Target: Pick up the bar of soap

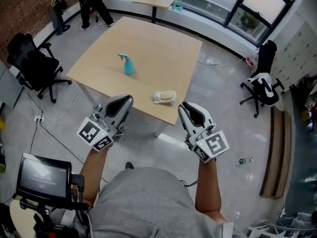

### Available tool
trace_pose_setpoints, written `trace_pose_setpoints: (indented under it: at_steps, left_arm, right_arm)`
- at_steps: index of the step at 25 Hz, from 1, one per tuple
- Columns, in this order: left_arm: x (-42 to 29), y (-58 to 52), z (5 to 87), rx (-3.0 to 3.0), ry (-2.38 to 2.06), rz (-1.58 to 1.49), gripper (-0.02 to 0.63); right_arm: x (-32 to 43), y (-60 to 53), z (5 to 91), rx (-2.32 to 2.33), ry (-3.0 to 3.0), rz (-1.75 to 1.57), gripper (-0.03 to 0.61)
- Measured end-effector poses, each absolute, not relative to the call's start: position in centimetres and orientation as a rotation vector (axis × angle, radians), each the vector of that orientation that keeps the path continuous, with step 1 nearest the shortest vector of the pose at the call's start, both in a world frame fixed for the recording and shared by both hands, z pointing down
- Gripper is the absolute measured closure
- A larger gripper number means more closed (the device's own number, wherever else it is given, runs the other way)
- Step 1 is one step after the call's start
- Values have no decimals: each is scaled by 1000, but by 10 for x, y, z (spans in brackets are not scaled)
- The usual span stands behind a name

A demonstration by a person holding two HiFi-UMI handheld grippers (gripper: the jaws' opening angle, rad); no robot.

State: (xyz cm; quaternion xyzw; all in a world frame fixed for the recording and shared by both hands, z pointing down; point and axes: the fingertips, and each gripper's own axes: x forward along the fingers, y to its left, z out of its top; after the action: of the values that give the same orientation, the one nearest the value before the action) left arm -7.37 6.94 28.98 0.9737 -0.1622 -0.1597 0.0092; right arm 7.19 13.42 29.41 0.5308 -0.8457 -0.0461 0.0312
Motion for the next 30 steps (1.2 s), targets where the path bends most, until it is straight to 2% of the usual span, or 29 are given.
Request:
trace_pose_setpoints:
  at_steps: [4,13,19,30]
  left_arm:
    - [-115,37,297,3026,-461,-513,607]
    - [-107,45,303,3004,-414,-527,607]
    - [-111,36,316,2967,-413,-521,607]
    - [-72,-10,345,2935,-537,-418,607]
  right_arm:
    - [30,108,300,1672,-2566,-143,541]
    - [29,108,305,1635,-2560,-114,526]
    - [22,89,317,1564,-2564,-74,471]
    - [74,19,350,1467,-2634,25,437]
